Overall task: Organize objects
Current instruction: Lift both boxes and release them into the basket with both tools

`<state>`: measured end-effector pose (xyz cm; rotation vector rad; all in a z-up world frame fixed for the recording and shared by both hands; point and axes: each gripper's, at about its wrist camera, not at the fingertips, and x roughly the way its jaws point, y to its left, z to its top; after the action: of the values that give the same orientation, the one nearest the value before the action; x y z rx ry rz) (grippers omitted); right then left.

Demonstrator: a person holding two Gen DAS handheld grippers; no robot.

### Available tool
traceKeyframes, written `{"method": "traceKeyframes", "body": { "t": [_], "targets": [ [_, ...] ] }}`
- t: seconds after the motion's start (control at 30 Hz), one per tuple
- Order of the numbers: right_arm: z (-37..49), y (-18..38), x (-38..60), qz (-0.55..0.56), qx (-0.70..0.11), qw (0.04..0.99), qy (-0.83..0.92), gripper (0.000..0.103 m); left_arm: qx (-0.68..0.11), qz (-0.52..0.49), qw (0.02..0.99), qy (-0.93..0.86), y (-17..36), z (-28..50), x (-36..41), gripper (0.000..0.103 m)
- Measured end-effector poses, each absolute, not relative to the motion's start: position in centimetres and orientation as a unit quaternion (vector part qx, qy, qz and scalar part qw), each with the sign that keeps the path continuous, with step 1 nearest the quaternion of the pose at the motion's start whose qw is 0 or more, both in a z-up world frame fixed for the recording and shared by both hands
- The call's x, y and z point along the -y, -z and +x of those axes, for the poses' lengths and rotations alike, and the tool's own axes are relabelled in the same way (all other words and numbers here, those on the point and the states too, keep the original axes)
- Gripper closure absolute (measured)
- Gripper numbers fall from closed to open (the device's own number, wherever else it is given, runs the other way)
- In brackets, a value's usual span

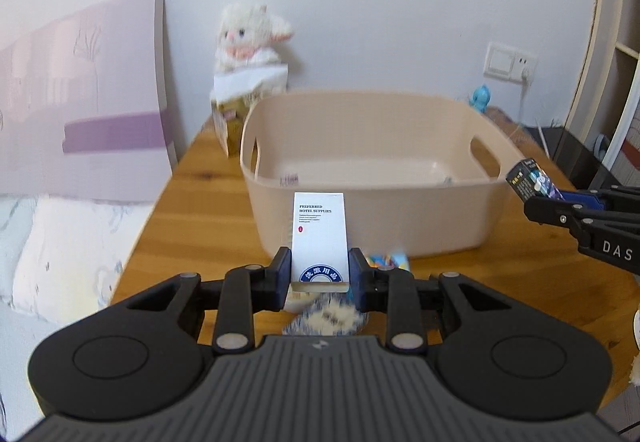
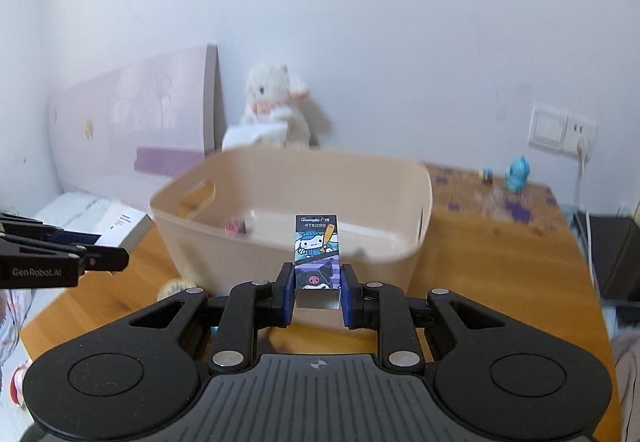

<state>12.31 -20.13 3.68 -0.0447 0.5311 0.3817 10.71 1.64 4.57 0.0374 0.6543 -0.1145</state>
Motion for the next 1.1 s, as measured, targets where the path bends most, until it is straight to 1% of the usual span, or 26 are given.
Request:
{"method": "traceKeyframes", "body": {
  "t": [0.2, 0.33, 0.47, 0.67, 0.83, 1.0, 1.03, 1.07, 1.1],
  "targets": [
    [14.2, -6.0, 19.5, -0.015, -0.224, 0.957, -0.184, 0.082, -0.284, 0.039, 0.957, 0.048, -7.1, 12.3, -0.7, 0.07],
    [15.8, -6.5, 18.9, -0.015, -0.211, 0.961, -0.175, 0.082, -0.268, 0.046, 0.961, 0.05, -8.1, 14.5, -0.1, 0.07],
    [17.8, -6.4, 18.2, -0.016, -0.214, 0.963, -0.161, 0.082, -0.273, 0.057, 0.959, 0.046, -8.1, 17.8, 1.4, 0.07],
    [20.5, -4.6, 17.2, -0.031, -0.233, 0.962, -0.14, 0.082, -0.292, 0.061, 0.954, 0.037, -6.4, 22.3, 2.9, 0.07],
    [23.6, -1.8, 17.4, -0.036, -0.274, 0.952, -0.131, 0.082, -0.335, 0.069, 0.939, 0.027, -3.5, 25.4, 3.7, 0.07],
    [24.7, 0.2, 17.1, -0.049, -0.309, 0.94, -0.134, 0.081, -0.37, 0.071, 0.926, 0.023, -1.3, 26.8, 3.6, 0.07],
    [24.8, 0.4, 17.2, -0.045, -0.313, 0.939, -0.134, 0.079, -0.377, 0.07, 0.923, 0.023, -1.1, 26.9, 3.5, 0.07],
    [24.9, 0.5, 17.3, -0.04, -0.316, 0.938, -0.134, 0.069, -0.384, 0.067, 0.921, 0.023, -0.9, 27.0, 3.4, 0.07],
    [24.9, 0.5, 17.5, -0.035, -0.319, 0.938, -0.135, 0.068, -0.388, 0.066, 0.919, 0.024, -0.8, 27.0, 3.2, 0.069]
  ]
}}
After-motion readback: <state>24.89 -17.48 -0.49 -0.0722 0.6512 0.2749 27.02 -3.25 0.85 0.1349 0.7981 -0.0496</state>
